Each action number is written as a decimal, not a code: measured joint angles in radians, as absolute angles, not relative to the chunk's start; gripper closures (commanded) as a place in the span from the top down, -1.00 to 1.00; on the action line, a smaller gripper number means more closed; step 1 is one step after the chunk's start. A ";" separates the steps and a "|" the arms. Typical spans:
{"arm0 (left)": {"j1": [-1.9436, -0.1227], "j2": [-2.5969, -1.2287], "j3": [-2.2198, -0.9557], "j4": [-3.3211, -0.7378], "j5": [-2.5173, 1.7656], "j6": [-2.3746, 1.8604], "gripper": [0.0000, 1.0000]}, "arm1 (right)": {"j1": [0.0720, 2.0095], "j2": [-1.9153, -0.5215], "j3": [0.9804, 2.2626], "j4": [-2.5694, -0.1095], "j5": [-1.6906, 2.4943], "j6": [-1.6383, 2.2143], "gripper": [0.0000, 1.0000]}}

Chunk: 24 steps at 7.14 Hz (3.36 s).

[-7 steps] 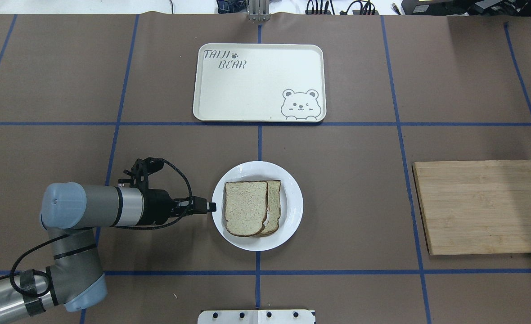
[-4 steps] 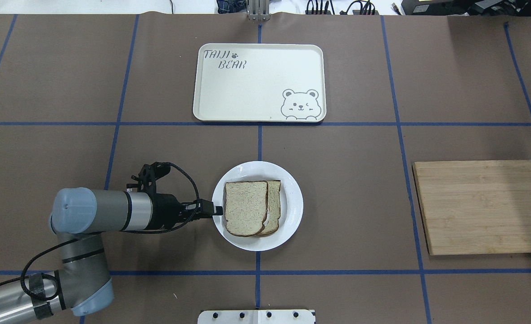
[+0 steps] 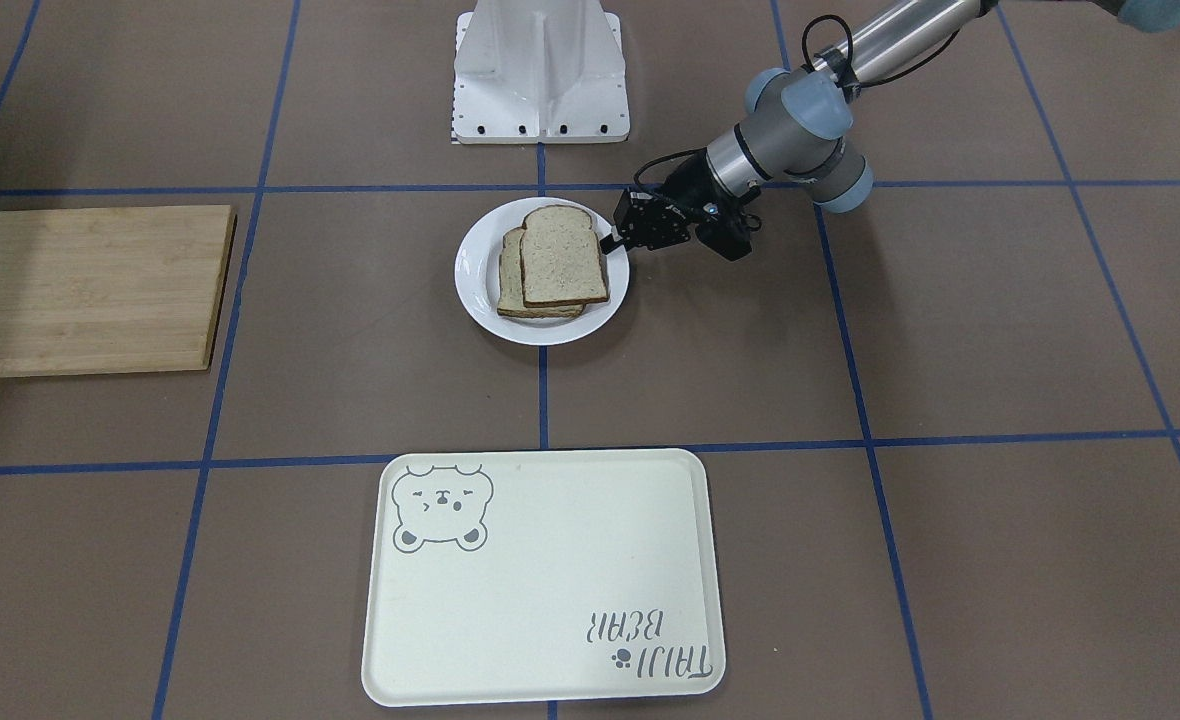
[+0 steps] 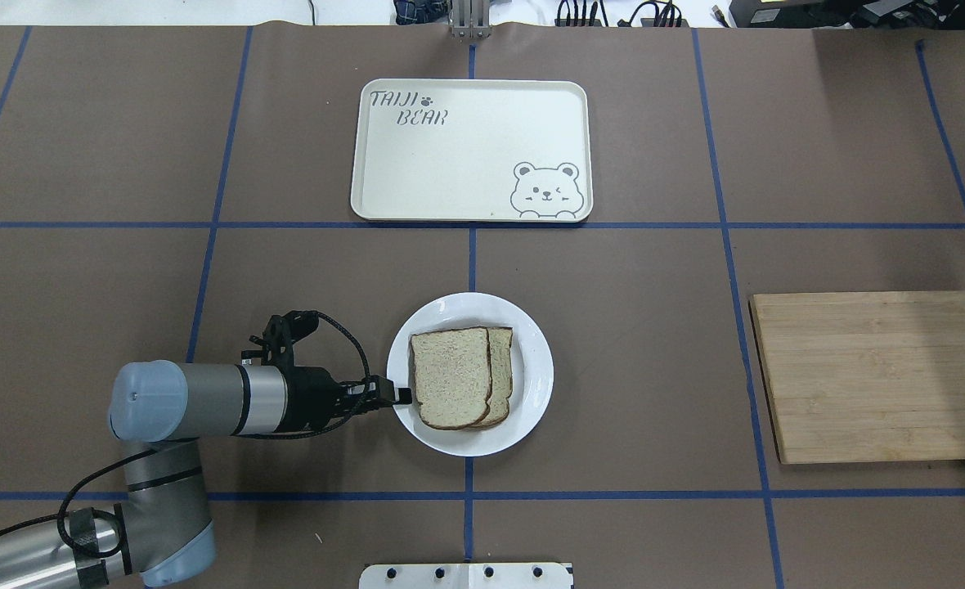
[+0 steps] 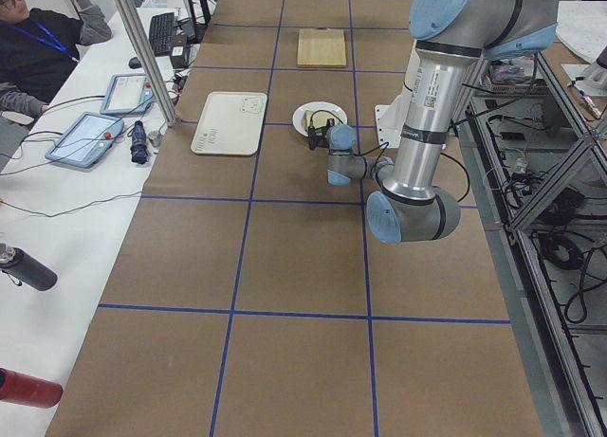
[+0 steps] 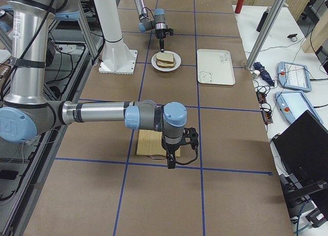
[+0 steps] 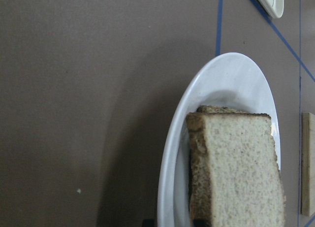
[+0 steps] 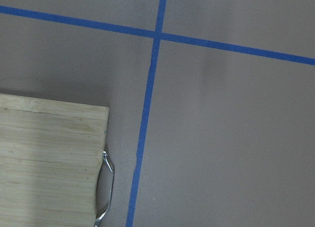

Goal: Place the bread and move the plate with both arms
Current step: 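Move the left gripper to the plate rim and grip it, then slide the plate with the left gripper onto the white bear tray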

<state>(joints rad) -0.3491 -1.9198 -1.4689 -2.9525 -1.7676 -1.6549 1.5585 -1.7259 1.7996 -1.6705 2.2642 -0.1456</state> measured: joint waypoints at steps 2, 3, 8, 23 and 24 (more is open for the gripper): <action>-0.348 -1.930 -1.471 -2.959 -1.767 -1.657 -1.00 | 1.559 -1.724 1.798 -1.671 2.264 -0.144 1.00; -0.348 -1.934 -1.473 -2.979 -1.767 -1.661 -1.00 | 1.559 -1.723 1.798 -1.671 2.264 -0.143 1.00; -0.363 -1.987 -1.480 -3.028 -1.652 -1.887 -1.00 | 1.559 -1.720 1.792 -1.670 2.264 -0.139 1.00; -0.528 -2.425 -1.042 -2.611 -1.250 -2.113 0.95 | 1.557 -1.707 1.760 -1.669 2.264 -0.133 1.00; -0.531 -2.405 -1.070 -2.612 -1.252 -2.089 0.95 | 1.558 -1.706 1.760 -1.669 2.264 -0.133 1.00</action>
<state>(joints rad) -0.5313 -2.4054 -1.0705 -2.6122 -1.2523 -2.0893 1.5578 -1.7056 1.7597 -1.6690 2.2638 -0.1335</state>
